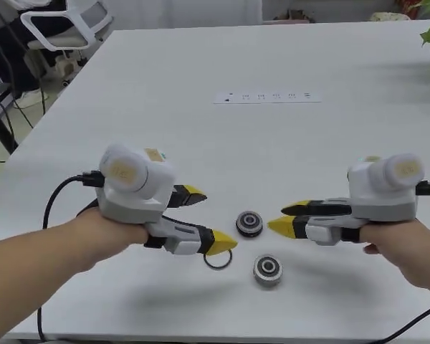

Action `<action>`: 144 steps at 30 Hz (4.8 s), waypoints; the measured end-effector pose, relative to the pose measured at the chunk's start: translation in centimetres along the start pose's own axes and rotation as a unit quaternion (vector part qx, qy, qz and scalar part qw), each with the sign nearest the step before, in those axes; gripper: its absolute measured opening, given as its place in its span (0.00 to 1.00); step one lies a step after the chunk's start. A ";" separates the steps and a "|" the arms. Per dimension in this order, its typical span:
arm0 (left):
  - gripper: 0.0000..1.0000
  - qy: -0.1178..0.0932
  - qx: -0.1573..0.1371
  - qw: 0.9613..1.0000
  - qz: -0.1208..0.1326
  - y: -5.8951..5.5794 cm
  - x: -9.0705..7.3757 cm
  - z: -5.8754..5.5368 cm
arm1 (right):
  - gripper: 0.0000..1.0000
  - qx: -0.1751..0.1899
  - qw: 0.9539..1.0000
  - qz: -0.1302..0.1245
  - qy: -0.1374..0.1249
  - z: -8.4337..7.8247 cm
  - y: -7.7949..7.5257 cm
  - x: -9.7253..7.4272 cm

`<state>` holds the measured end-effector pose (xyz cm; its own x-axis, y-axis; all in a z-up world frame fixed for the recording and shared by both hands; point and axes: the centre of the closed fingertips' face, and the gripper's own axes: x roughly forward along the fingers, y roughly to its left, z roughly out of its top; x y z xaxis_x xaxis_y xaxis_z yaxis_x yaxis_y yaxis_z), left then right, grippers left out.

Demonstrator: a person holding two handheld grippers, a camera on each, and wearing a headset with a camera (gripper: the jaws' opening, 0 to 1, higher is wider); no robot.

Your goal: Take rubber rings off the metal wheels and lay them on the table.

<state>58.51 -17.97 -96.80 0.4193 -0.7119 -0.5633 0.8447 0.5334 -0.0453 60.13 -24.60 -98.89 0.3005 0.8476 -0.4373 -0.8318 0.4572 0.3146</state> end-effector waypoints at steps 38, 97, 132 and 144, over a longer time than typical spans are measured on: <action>0.24 0.029 0.027 0.999 -0.011 0.1 5.4 -0.1 | 0.32 -0.018 1.000 0.012 0.020 -1.5 0.0 0.8; 0.13 0.027 0.043 0.998 0.031 0.1 5.6 -0.1 | 0.19 -0.125 0.991 -0.027 0.047 -1.7 0.3 3.3; 0.13 0.030 0.035 0.998 0.036 0.0 5.6 -0.2 | 0.00 0.061 0.998 -0.024 -0.001 -1.7 -0.5 1.8; 0.13 0.034 0.037 0.998 0.041 -0.2 5.6 -0.2 | 0.00 0.100 0.994 -0.021 -0.026 -0.9 -0.4 1.6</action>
<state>60.60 -22.03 -100.09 0.4674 -0.6329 -0.6172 0.8311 0.5525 0.0628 60.49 -23.67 -100.48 0.3612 0.8371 -0.4108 -0.7100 0.5325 0.4608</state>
